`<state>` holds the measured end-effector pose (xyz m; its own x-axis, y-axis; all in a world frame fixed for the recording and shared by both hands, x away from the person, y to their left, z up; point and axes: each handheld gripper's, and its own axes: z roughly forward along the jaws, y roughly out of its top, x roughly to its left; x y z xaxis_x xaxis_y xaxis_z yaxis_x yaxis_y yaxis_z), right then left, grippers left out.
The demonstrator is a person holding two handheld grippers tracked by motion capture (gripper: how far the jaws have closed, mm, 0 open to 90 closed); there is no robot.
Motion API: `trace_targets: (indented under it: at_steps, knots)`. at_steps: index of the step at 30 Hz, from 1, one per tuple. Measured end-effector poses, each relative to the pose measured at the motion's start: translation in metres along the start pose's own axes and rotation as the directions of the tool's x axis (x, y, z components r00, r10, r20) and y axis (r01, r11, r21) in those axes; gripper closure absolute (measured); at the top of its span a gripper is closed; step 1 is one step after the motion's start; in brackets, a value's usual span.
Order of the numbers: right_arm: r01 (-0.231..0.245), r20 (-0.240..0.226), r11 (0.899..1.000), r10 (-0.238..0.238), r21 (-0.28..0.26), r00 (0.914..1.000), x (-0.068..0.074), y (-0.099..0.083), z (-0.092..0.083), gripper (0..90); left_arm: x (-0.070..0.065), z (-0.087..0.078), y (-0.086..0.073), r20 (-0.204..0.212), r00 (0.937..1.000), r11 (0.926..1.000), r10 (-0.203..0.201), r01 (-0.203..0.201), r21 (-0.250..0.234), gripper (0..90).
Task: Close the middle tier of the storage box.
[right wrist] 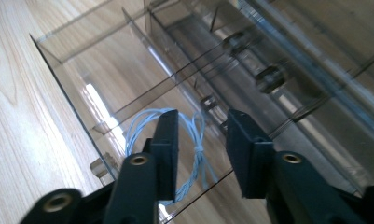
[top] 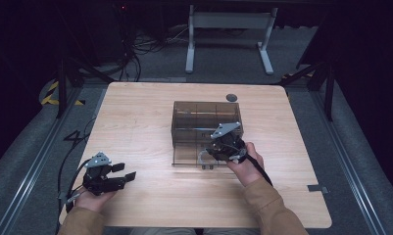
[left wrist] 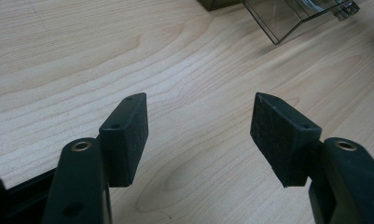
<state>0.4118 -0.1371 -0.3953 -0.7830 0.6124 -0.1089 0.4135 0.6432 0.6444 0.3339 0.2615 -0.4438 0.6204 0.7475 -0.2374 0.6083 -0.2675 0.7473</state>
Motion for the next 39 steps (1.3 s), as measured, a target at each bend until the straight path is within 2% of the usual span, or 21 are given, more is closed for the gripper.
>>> trace_targets:
  at_steps: [2, 4, 10, 15, 20, 28, 32, 39]
  knots:
    - [-0.006, 0.0, 1.0, 0.006, -0.018, 1.0, -0.002, -0.001, -0.003, 60.8, 0.0, 0.001, 0.001, 0.002, 1.0, 1.0, 0.001, -0.001, 0.0, 37.7]
    - [0.0, -0.004, 1.0, 0.0, -0.025, 1.0, -0.003, -0.001, -0.007, 61.9, 0.0, 0.002, 0.002, 0.002, 1.0, 1.0, 0.005, -0.005, -0.001, 37.6]
    - [0.002, -0.053, 0.999, -0.004, -0.038, 0.9986, -0.003, -0.003, -0.019, 77.3, 0.0, 0.005, 0.005, 0.012, 0.9999, 0.9999, 0.012, -0.012, -0.004, 37.6]
    - [0.044, -0.085, 0.999, -0.046, -0.025, 0.9953, 0.001, -0.004, -0.029, 89.8, -0.002, 0.011, 0.011, 0.024, 0.9994, 0.9997, 0.023, -0.023, -0.003, 37.6]
    - [0.067, -0.099, 0.998, -0.068, -0.014, 0.9928, 0.004, -0.007, -0.035, 90.0, -0.003, 0.016, 0.015, 0.036, 0.9988, 0.9994, 0.034, -0.034, -0.001, 37.6]
    - [0.066, -0.121, 0.998, -0.068, -0.02, 0.9903, 0.004, -0.012, -0.042, 90.0, -0.004, 0.021, 0.02, 0.05, 0.9977, 0.999, 0.045, -0.045, 0.003, 37.7]
    - [0.098, -0.161, 0.994, -0.103, -0.037, 0.9817, 0.005, -0.015, -0.045, 90.0, -0.004, 0.022, 0.022, 0.052, 0.9974, 0.9987, 0.05, -0.05, 0.003, 37.7]
    - [0.107, -0.187, 0.994, -0.111, -0.032, 0.9762, 0.005, -0.019, -0.045, 90.0, -0.005, 0.024, 0.023, 0.056, 0.9971, 0.9986, 0.052, -0.052, 0.003, 37.7]
